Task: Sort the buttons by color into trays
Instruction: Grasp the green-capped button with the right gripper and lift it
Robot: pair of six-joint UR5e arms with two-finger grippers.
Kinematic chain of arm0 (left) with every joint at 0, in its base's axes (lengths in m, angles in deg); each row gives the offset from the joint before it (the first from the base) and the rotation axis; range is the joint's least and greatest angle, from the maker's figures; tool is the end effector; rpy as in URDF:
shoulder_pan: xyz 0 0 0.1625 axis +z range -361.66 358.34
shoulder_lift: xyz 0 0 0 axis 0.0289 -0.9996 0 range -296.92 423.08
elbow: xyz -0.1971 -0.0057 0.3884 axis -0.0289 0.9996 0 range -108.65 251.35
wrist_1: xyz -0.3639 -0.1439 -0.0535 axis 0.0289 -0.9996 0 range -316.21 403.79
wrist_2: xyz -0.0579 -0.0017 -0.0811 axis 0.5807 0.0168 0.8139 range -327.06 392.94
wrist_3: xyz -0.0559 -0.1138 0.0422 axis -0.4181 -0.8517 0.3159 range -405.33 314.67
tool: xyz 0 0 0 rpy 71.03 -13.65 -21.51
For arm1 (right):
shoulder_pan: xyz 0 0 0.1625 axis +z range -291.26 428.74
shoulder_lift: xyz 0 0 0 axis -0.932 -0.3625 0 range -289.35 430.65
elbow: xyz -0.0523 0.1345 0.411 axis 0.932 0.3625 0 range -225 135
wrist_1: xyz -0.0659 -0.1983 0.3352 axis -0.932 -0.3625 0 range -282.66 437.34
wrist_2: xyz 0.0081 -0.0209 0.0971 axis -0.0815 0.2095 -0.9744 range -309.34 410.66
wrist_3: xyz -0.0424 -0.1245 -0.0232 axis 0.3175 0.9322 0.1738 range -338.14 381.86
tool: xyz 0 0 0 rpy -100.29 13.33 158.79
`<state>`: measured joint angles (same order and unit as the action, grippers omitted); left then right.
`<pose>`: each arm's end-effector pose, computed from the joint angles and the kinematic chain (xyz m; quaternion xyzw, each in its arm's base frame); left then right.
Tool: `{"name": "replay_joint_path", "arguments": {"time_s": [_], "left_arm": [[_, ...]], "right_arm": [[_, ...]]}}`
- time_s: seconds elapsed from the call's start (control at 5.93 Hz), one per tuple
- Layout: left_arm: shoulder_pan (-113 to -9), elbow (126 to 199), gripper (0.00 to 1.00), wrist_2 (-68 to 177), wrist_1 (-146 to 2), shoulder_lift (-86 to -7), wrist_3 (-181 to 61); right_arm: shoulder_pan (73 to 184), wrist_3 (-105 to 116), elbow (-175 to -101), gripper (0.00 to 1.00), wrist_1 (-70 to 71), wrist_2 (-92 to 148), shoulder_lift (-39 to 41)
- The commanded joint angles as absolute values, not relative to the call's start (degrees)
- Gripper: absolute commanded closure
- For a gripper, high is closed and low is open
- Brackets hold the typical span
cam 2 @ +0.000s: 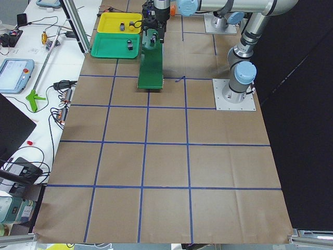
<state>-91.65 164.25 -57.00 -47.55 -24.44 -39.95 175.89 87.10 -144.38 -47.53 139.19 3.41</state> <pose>-0.1334 -0.4485 0.4583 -0.0468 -0.9988 -0.0153 0.0013 0.3044 -0.5228 0.2378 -0.6586 0.7520 -0.0271 0.0020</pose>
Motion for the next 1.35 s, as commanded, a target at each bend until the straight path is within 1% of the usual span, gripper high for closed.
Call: {"name": "replay_joint_path", "arguments": {"time_s": [0.0,0.17,0.34,0.51,0.67,0.84,1.01,1.18], "left_arm": [[-91.7,164.2,0.01,-57.1,-47.5,-24.3,-42.2],[-91.7,164.2,0.01,-57.1,-47.6,-24.2,-42.8],[-91.7,164.3,0.01,-57.1,-47.6,-24.1,-42.8],[-91.7,164.3,0.01,-57.0,-47.5,-24.1,-42.6],[-91.6,164.3,0.01,-56.9,-47.5,-24.1,-42.3],[-91.7,164.3,0.01,-56.9,-47.5,-24.1,-42.3],[-91.7,164.3,0.01,-56.9,-47.5,-24.1,-42.3],[-91.6,164.3,0.01,-57.0,-47.5,-24.1,-42.2]], "right_arm": [[172.7,91.7,-147.4,0.12,-50.6,139.8,2.5],[172.0,91.9,-147.7,0.42,-49.9,140.0,2.1],[171.6,94.3,-147.8,0.66,-49.7,143.5,1.3],[170.7,94.9,-148.4,0.84,-49.6,144.3,0.8],[169.2,98.6,-148.6,0.89,-49.7,144.4,-0.1],[166.8,101.7,-147.9,0.9,-49.5,144.4,-2.5],[166.7,102.4,-145.8,0.89,-48.7,146.0,-4.2],[166.9,102.7,-139.9,0.88,-48.4,145.5,-2.7]]}}
